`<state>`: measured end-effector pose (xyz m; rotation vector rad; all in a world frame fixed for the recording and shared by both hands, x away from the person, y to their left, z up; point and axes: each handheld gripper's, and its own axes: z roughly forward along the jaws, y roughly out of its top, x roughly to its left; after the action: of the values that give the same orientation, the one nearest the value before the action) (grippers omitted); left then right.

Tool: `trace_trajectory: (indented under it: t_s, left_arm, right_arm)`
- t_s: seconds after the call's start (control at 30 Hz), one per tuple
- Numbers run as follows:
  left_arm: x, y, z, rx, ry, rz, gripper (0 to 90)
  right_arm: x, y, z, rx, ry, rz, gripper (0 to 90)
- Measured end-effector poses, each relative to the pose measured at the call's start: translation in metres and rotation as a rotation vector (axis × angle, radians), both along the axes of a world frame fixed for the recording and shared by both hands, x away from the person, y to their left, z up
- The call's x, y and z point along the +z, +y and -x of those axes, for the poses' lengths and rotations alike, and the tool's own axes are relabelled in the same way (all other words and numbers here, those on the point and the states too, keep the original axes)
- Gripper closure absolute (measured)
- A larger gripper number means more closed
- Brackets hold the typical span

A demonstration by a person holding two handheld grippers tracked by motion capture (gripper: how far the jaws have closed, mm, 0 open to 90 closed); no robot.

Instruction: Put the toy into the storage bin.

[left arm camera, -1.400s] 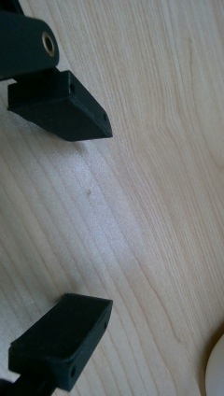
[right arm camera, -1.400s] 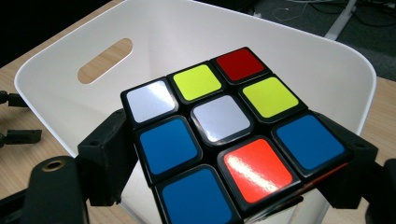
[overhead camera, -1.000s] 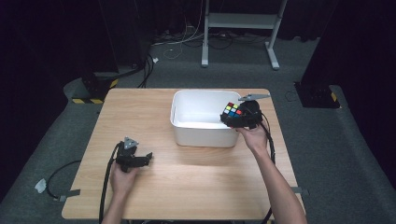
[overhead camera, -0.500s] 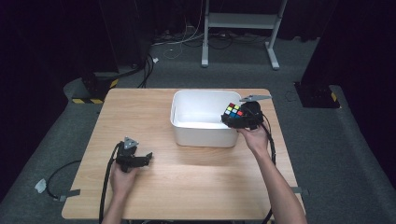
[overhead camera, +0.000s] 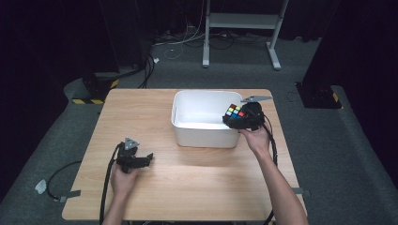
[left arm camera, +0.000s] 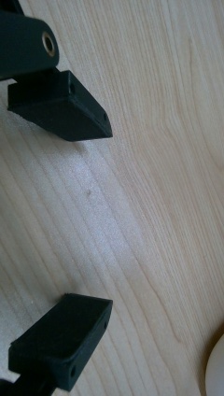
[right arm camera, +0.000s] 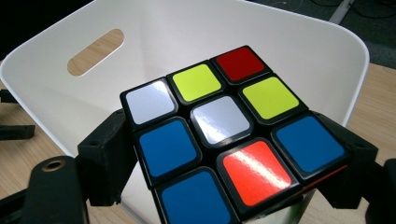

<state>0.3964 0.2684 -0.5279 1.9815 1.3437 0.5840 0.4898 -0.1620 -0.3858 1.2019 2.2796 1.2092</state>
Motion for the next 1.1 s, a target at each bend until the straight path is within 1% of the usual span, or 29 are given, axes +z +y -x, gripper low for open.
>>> trace_trajectory:
  t_s: [0.13,0.27,0.43,0.67,0.83,0.93,1.1]
  left_arm:
    - [0.0,0.0,0.0,0.0,0.0,0.0,15.2]
    - [0.0,0.0,0.0,0.0,0.0,0.0,15.2]
    - [0.0,0.0,0.0,0.0,0.0,0.001,15.2]
    - [0.0,0.0,0.0,0.0,0.0,0.0,15.2]
    - [0.0,0.0,0.0,0.0,0.0,0.001,15.2]
    - [0.0,0.0,0.0,0.0,0.0,0.0,15.2]
    - [0.0,0.0,0.0,0.0,0.0,0.0,15.2]
  right_arm:
    - [-0.0012,0.0004,-0.0005,-0.002,0.008,0.003,18.6]
    - [-0.0043,0.0001,-0.0005,0.0,0.009,-0.002,18.6]
    - [-0.0059,0.0005,-0.0007,0.005,0.008,0.004,18.5]
    - [-0.0064,0.0015,-0.0003,0.016,0.001,0.024,18.3]
    - [-0.0078,0.0032,-0.0006,0.028,0.006,0.032,18.0]
    - [-0.0098,0.0064,-0.0008,0.038,0.011,0.048,17.0]
    - [-0.0085,0.0046,-0.0003,0.04,0.003,0.025,17.2]
